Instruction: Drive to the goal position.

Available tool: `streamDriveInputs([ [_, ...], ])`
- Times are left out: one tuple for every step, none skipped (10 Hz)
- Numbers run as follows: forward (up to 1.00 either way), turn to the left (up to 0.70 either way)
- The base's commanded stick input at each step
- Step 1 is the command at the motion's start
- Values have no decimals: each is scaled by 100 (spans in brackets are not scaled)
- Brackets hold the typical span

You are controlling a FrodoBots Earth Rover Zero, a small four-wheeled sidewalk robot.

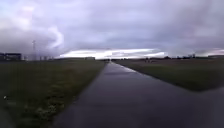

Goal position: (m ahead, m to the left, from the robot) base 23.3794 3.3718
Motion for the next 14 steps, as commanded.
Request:
streamDriveInputs([
  [70, 0],
  [70, 0],
  [70, 0],
  [70, 0],
  [70, 0],
  [70, 0],
  [70, 0],
  [70, 0],
  [70, 0],
  [70, 0],
  [70, 0],
  [70, 0],
  [70, 0],
  [70, 0],
])
